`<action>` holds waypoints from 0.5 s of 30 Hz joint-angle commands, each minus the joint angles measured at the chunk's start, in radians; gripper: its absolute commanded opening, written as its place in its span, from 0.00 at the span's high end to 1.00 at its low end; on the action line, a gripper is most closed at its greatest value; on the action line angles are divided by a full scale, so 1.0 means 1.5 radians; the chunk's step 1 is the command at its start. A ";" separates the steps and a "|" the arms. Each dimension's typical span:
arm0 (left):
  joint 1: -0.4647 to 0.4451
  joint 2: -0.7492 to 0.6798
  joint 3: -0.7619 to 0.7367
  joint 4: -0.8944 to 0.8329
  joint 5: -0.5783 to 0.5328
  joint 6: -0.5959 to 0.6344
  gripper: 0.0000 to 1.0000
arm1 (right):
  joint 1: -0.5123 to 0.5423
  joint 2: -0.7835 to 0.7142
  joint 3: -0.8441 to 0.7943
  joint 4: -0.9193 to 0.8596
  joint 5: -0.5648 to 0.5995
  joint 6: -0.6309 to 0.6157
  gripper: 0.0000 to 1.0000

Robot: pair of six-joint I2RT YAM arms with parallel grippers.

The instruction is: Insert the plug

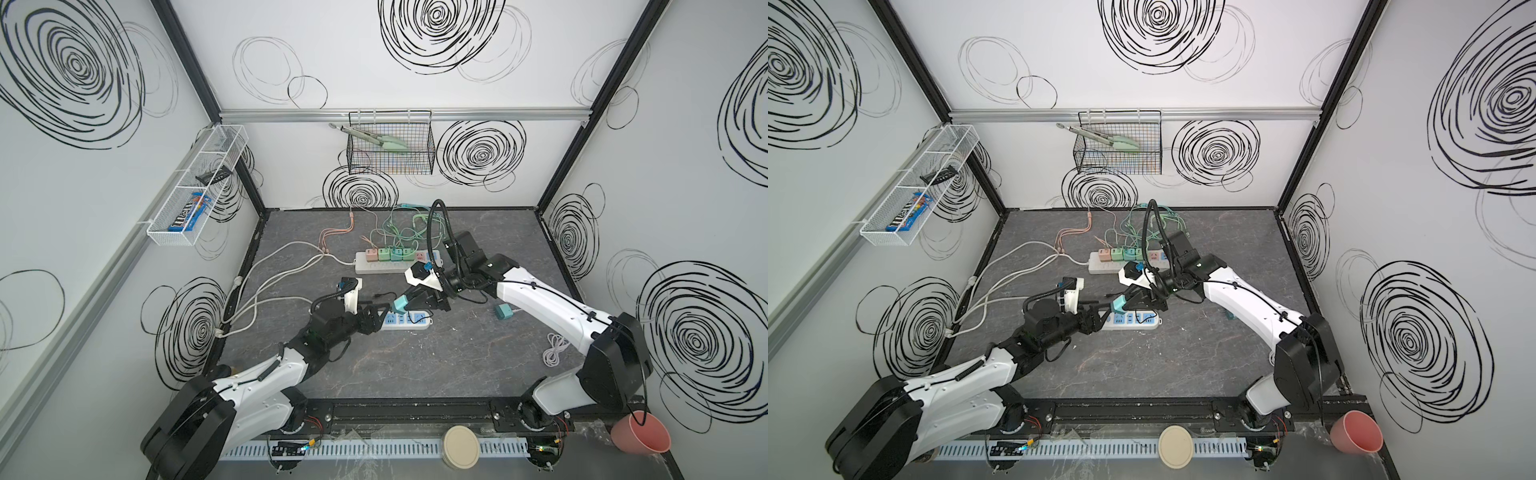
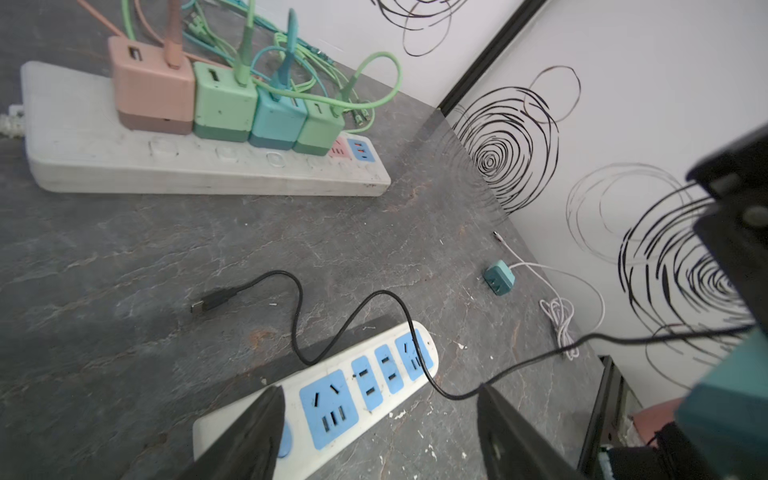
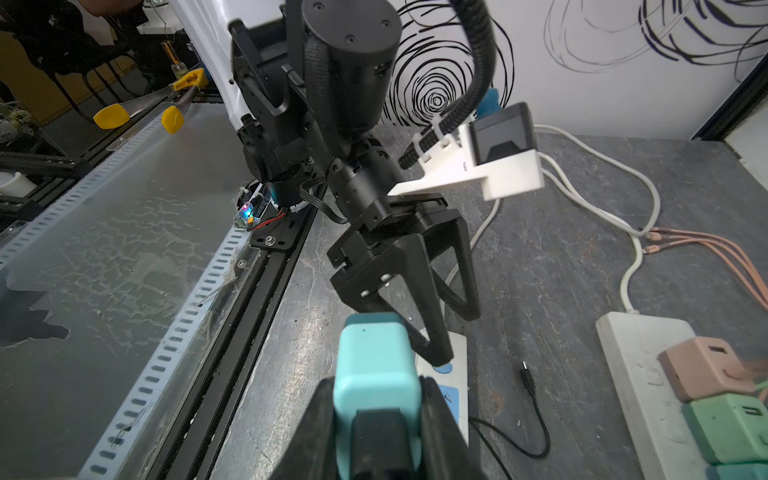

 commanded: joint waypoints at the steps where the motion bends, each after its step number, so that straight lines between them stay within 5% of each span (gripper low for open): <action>1: 0.012 0.041 0.047 -0.046 0.059 -0.103 0.23 | -0.004 -0.025 -0.015 0.052 -0.039 -0.003 1.00; 8: -0.018 0.186 0.147 -0.033 0.198 -0.162 0.25 | -0.004 -0.033 -0.029 0.083 -0.045 0.002 1.00; 15: -0.066 0.289 0.213 -0.060 0.192 -0.172 0.27 | -0.004 -0.047 -0.043 0.098 -0.053 0.001 1.00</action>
